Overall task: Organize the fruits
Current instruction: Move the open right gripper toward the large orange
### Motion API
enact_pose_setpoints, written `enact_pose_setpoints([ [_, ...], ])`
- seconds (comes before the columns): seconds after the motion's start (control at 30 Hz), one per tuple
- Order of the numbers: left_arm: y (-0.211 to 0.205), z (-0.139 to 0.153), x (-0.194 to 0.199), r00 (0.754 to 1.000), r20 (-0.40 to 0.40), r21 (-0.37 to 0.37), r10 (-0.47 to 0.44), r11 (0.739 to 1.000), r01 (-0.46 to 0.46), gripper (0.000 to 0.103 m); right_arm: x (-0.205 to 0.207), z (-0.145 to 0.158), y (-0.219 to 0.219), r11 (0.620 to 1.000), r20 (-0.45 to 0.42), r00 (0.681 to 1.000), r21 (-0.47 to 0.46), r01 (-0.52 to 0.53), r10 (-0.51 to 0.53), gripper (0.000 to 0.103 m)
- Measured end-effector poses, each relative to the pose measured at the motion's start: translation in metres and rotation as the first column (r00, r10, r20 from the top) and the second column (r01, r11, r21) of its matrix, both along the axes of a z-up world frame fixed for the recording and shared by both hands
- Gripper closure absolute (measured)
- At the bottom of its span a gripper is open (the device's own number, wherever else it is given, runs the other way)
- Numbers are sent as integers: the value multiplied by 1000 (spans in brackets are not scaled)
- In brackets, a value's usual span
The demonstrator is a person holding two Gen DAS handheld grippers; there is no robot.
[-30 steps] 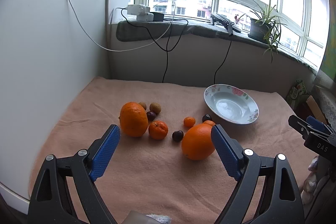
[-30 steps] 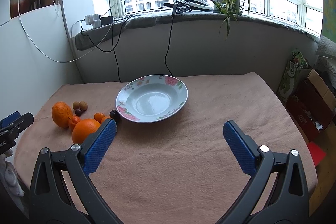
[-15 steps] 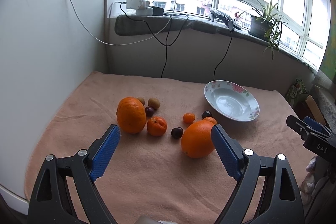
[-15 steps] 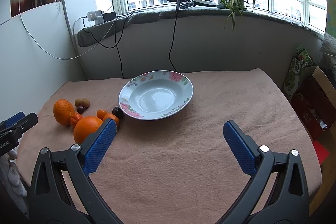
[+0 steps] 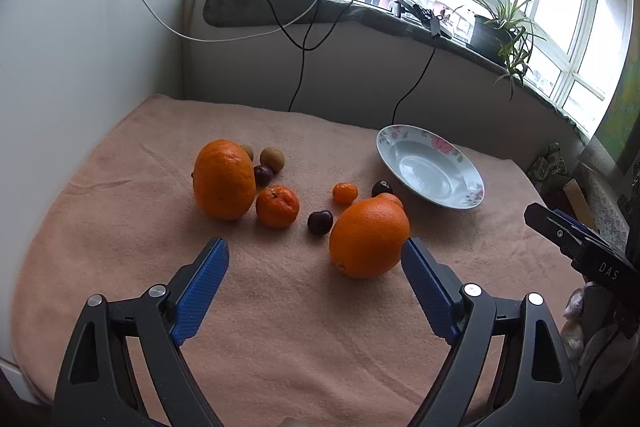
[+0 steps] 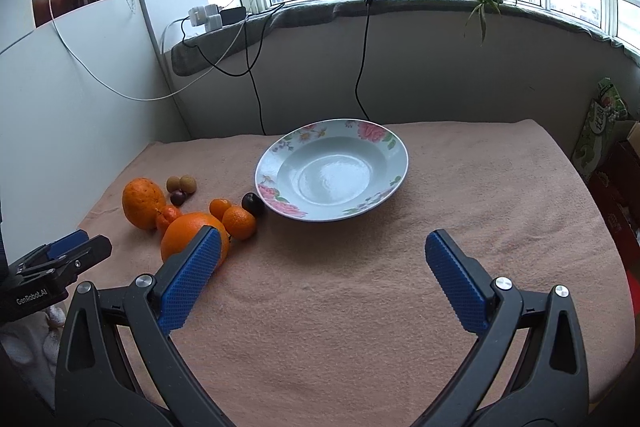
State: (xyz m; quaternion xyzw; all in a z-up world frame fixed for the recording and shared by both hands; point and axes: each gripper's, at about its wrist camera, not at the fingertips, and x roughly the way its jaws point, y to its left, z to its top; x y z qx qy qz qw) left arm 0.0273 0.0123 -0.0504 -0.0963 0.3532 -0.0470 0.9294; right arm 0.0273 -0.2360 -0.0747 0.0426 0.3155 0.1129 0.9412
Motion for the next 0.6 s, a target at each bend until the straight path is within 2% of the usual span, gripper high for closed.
enact_pose_setpoints([
  [0.33,-8,-16,9,996,-46,-47,-70,997,68,15,23,-18,28,991,-77,988,23,-130,132,0],
  [0.53,-11,-28,20,991,-80,-84,-106,991,99,15,40,-30,46,976,-139,966,66,-209,216,0],
  [0.6,-11,-33,23,989,-94,-93,-116,990,107,20,45,-34,52,969,-161,957,84,-230,241,0],
])
